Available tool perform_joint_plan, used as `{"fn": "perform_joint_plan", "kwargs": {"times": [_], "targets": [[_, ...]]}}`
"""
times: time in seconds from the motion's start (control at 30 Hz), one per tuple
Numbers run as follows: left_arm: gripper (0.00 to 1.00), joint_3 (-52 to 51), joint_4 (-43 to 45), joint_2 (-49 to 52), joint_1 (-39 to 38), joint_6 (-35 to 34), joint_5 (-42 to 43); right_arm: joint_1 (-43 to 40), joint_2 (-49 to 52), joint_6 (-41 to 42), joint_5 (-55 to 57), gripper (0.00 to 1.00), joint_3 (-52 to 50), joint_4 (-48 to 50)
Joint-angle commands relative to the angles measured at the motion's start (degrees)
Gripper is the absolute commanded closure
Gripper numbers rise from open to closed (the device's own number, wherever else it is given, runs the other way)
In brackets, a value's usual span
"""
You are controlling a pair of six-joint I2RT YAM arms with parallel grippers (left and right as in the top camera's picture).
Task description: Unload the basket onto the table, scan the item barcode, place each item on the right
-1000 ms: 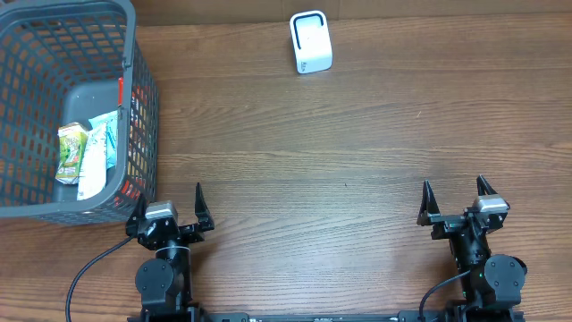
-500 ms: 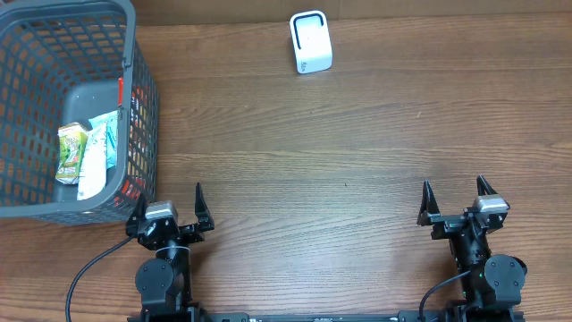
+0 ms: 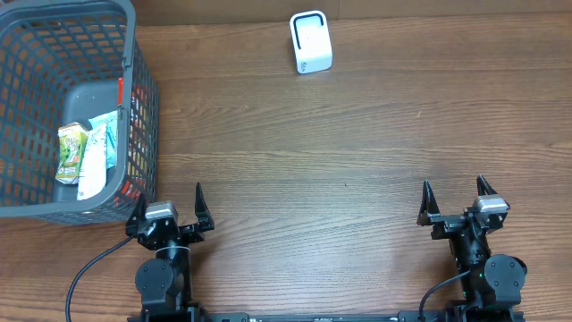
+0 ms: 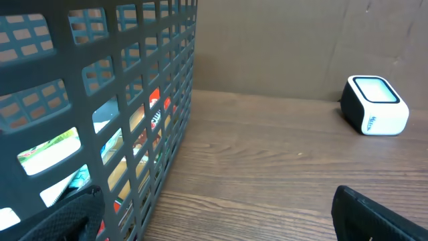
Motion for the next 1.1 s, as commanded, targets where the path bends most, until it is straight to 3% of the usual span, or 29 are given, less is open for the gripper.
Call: {"fn": "perform_joint_plan", "kwargs": {"times": [0.0,0.03,0.2,0.3,0.33,0.47,0.53,0.67,0.77,0.83,0.93,1.0,1.07], "targets": [[0.0,-0.39,0.24,-0.26,-0.13,1.22,0.57,0.22,-0.57,-0.87,-0.28,0.0,-0.59,0.2],[0.0,-0.39,0.48,-0.26,-0.13,-0.31,2.1,0.22,-0.57,-0.87,-0.28,0.0,-0.59,0.2],[0.0,-0.37,1.79,-0.26,-0.15,-19.91,26.34,0.22,-0.57,-0.87,-0.28,0.0,-0.59,0.2],[0.01,-0.37,3.28,-0.26,-0.15,-27.85,32.57,0.22,-0.57,-0.87,-0.28,0.0,-0.59,0.2],[0.0,-0.37,8.24,-0.26,-0.11,-29.64,36.09,0.22,-0.57,-0.87,-0.28,0.0,-0.59,0.2],[0.0,0.09,25.35,-0.26,-0.11,-29.66,44.44,0.22,-0.57,-0.87,-0.28,0.0,-0.59,0.2],[0.0,2.23,29.35,-0.26,-0.11,-29.64,45.0,0.22,-0.57,-0.87,-0.28,0.0,-0.59,0.2],[0.0,9.53,27.63,-0.22,-0.07,-28.22,42.82,0.22,-0.57,-0.87,-0.28,0.0,-0.59,0.2],[0.0,18.49,25.79,0.15,-0.07,-23.04,37.18,0.22,-0.57,-0.87,-0.28,0.0,-0.59,0.2],[0.0,25.55,20.02,1.42,-0.07,-19.43,31.76,0.22,-0.57,-0.87,-0.28,0.0,-0.59,0.2],[0.0,37.62,0.92,6.27,-0.07,-17.22,22.18,0.22,-0.57,-0.87,-0.28,0.0,-0.59,0.2],[0.0,47.63,-16.96,13.22,-0.09,-17.07,18.03,0.22,-0.57,-0.87,-0.28,0.0,-0.59,0.2],[0.0,60.48,-37.24,24.85,-0.09,-13.27,22.75,0.22,-0.57,-0.87,-0.28,0.0,-0.59,0.2]]}}
